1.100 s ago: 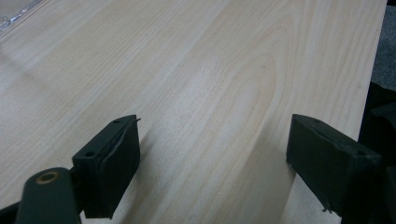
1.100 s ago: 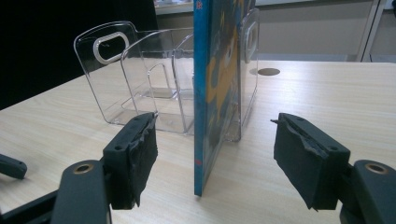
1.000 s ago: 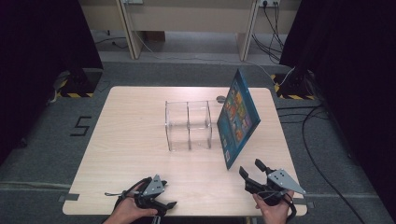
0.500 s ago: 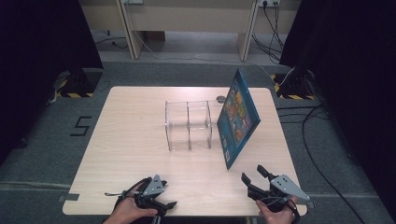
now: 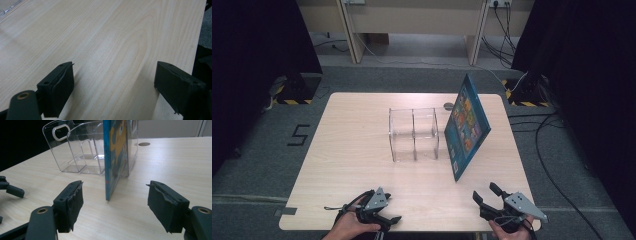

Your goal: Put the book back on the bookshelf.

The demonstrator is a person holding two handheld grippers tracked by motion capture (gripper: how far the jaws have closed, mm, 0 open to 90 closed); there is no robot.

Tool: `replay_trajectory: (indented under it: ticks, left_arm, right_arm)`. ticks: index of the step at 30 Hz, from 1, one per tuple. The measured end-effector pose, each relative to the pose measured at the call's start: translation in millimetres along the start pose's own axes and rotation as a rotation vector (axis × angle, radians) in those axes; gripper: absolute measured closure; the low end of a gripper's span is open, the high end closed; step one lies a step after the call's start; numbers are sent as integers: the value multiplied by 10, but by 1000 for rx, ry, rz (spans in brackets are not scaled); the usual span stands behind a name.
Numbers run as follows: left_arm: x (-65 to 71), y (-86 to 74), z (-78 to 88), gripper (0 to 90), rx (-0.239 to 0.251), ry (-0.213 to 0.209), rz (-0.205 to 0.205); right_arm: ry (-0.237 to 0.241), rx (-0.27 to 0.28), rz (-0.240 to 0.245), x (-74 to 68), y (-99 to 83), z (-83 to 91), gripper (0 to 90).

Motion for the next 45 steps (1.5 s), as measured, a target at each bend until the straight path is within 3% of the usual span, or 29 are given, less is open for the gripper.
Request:
replay_trajectory:
  ticks: [17,23,34,45]
  left_arm:
    - [-2,-2,-10,142,10,1,-2]
    - [-2,-2,-11,142,11,0,-3]
    - [-2,-4,-12,141,14,2,-4]
    - [-11,-6,-19,137,21,-1,-6]
  right_arm:
    - [-7,-92,-39,62,-180,161,282]
    - [-26,-128,-8,86,-240,212,279]
    - [-15,-208,5,82,-359,219,274]
    - [-11,-236,-4,74,-397,209,274]
Point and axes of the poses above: each handheld gripper's, and its own axes: z roughly backward along the jaws, y roughly out of its top, x roughly to its right, the point moved 5 cm from there along -z, roughly forward along the jaws, and after that the axes turned 15 degrees about -z, right-handed, at the moved point
